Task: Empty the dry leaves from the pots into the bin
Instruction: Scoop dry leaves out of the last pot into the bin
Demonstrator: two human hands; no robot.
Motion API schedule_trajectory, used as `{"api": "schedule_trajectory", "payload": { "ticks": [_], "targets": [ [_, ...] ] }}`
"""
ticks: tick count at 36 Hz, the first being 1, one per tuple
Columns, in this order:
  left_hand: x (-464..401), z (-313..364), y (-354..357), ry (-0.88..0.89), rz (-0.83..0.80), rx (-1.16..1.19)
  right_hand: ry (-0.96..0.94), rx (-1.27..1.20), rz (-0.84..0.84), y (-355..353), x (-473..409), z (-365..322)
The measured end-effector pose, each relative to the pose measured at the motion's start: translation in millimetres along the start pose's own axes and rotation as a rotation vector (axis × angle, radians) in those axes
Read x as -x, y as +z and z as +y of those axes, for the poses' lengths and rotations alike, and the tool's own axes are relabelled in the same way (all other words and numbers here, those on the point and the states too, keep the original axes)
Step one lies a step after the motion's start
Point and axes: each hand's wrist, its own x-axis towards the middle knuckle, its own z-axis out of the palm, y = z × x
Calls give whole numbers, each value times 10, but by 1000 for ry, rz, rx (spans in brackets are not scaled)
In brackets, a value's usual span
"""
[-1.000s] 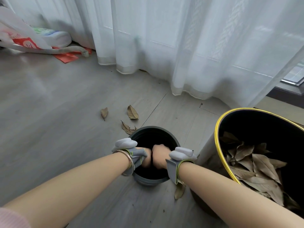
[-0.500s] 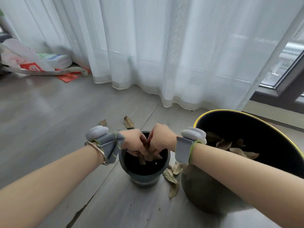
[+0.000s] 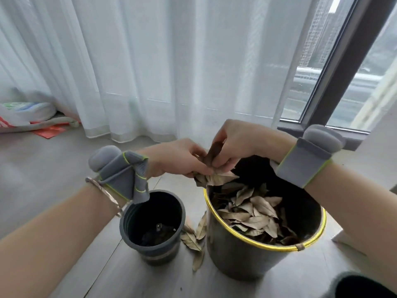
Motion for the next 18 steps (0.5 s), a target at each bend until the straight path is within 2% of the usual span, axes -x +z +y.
{"api": "schedule_trajectory", "payload": {
  "ticks": [7, 13, 18],
  "targets": [
    [-281, 117, 569, 52, -92, -140, 123, 67, -79, 148, 214, 484],
    [-407, 92, 1036, 63, -216, -336, 254, -81, -259, 483, 320, 923],
    [-502, 99, 1244, 32, -284, -372, 352, -199, -350, 596, 390, 1158]
  ]
}}
